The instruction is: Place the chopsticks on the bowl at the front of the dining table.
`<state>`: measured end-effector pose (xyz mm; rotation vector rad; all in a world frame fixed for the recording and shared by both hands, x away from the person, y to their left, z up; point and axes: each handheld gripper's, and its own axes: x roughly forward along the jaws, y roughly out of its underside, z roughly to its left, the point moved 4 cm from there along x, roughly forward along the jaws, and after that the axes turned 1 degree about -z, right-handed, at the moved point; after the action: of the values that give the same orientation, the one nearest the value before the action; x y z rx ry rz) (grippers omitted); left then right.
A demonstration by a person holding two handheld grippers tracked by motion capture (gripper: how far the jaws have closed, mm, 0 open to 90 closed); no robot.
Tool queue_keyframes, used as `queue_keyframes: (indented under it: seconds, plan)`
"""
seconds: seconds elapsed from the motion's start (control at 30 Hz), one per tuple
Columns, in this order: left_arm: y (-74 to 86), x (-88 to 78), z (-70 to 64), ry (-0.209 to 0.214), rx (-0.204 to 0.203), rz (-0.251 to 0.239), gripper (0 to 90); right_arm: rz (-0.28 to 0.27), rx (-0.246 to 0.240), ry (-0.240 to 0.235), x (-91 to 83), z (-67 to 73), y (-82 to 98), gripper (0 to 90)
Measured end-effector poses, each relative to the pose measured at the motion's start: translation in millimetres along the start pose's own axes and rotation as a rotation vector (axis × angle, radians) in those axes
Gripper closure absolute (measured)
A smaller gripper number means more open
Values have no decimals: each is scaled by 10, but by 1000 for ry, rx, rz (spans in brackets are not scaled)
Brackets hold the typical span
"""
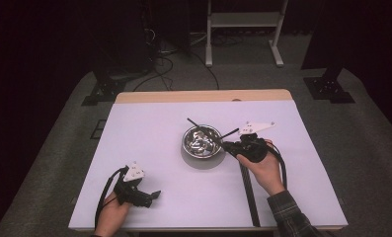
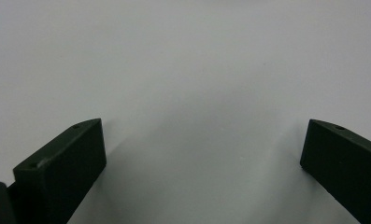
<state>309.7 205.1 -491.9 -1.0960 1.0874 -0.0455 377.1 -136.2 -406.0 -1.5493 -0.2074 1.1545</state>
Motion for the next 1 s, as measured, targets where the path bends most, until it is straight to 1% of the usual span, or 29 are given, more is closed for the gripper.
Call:
queue_keyframes:
  seconds: [0.17,0.57,1.0]
  plan:
    - [0,0,0,0,0,0,0,-5,-2,-10,68,17,-60,858]
    - [0,-1,2,0,1,2,0,4,4,-19,244,27,-164,858]
    - [0,-2,2,0,2,3,0,31,7,-27,458,40,-247,858]
